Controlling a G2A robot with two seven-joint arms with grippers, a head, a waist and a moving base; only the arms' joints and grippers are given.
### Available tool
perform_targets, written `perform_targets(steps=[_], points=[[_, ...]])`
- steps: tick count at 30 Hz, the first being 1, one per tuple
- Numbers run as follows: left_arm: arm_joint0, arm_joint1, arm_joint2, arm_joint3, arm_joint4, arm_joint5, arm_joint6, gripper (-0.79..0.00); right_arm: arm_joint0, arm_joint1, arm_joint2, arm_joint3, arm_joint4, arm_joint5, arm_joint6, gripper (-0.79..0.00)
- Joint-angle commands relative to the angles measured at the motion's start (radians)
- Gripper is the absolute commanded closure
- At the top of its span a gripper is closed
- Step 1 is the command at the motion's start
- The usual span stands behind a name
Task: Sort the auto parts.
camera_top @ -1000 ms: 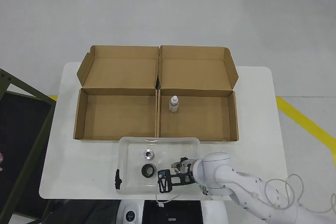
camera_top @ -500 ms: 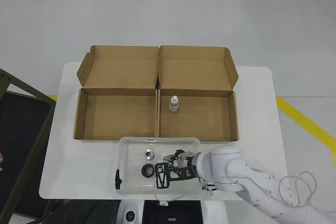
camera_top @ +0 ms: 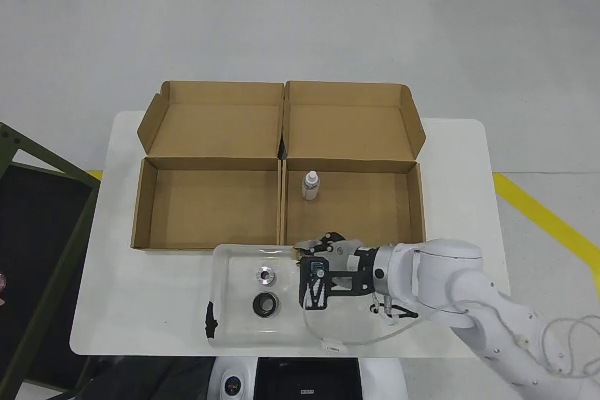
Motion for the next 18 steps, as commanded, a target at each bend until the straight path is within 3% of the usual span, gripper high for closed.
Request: perform_targets(steps=[1,18], points=[[0.000,0.000,0.000,0.000,0.000,0.000,0.000,-0.785,-0.008,0.004,0.032,0.002,0.001,-0.005,-0.036,0.000],[0.000,0.000,0.000,0.000,0.000,0.000,0.000,-0.785,-0.079,0.029,0.223,0.007,0.076,-0.012,-0.156,0.000]])
